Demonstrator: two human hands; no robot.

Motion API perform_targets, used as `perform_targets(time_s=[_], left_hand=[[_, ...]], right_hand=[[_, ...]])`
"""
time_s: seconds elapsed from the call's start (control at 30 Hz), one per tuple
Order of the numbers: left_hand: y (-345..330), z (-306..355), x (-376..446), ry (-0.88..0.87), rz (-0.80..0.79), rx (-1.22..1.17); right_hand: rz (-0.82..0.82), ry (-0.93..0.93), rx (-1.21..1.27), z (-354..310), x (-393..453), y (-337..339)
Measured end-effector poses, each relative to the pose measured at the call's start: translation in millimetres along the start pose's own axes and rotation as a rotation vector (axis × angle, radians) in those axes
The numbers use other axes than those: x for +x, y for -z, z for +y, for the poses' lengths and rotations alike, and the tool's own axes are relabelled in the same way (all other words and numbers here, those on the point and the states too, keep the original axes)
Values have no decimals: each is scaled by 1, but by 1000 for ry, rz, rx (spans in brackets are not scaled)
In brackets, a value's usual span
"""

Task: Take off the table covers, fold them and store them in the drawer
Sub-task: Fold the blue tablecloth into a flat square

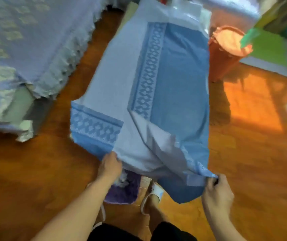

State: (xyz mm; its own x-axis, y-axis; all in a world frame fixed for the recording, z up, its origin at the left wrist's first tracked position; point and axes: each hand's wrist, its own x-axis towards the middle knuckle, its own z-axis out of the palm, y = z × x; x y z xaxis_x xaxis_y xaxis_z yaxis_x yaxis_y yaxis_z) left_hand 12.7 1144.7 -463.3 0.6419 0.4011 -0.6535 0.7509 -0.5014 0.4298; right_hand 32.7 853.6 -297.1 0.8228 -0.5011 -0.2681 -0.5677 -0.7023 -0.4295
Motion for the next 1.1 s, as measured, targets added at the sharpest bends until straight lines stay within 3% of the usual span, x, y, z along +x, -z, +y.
perform_targets(time_s=[0.23,0.43,0.57,0.7,0.8,0.93,1.1], left_hand=[[-8,-12,145,-153,65,330],[-3,-30,167,-251,64,560],[31,-27,135,-98,46,254],[93,-43,51,142,279,-218],[139,-68,-17,209,436,-563],[179,-78,-96,116,521,-640],[203,-63,-133,135,651,-706]], right_hand=[[99,-74,-72,-6,-59,-40],[202,-165,71,-17,-93,-48],[304,-96,123,-19,-100,-35],[331,-40,224,-27,-106,-11],[315,14,303,-37,-108,9],[308,209,375,-56,-110,35],[231,398,369,-87,-117,74]])
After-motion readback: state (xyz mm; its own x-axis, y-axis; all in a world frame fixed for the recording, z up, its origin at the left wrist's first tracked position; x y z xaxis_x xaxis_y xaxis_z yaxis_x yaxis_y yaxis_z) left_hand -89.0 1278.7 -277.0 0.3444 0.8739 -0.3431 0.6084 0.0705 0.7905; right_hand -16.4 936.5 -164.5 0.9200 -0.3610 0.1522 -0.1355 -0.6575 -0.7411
